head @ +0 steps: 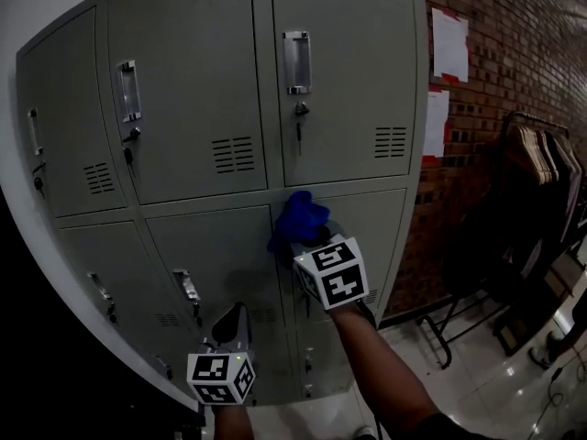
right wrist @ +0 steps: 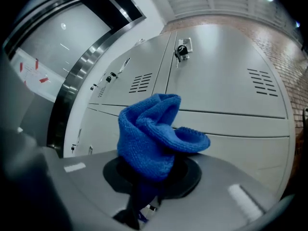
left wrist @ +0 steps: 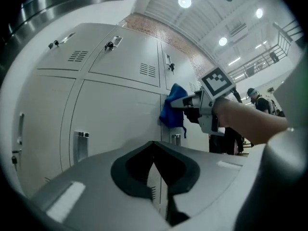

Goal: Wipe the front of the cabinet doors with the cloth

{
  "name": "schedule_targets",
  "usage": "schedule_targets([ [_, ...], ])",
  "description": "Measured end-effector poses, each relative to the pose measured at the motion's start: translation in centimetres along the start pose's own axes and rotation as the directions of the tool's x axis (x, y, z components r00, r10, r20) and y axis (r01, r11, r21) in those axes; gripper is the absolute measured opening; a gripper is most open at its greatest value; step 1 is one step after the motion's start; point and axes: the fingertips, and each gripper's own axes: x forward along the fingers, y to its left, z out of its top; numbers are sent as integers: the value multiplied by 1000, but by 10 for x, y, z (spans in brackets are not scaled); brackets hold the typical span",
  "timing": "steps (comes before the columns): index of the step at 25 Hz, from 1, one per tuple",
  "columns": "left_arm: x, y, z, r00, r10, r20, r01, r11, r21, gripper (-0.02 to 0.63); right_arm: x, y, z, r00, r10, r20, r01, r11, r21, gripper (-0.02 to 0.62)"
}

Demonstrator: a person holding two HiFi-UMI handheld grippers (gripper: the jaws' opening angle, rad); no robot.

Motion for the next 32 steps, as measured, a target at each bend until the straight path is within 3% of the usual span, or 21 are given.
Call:
schedule_targets([
  [8,-15,-33,-24,998,-70,-10,69,997,-17,11,-17,-33,-12,999,-48,-10,48,998,-29,72],
  [18,-16,-27,-40,998,-68,-18,67,997,-42,11,-61,-126,-26,979,-200,-30,198,979,-54,75],
  [23,-13,-27,-45,996,-67,-63,66,997,-32,11,-83,-168,-36,961,-273,-45,269,960,-72,75],
  [32,-8,-18,-52,991,-13,-137,7,999,-42,11,-105,-192,-41,942,-331,-46,325,940,-104,75],
])
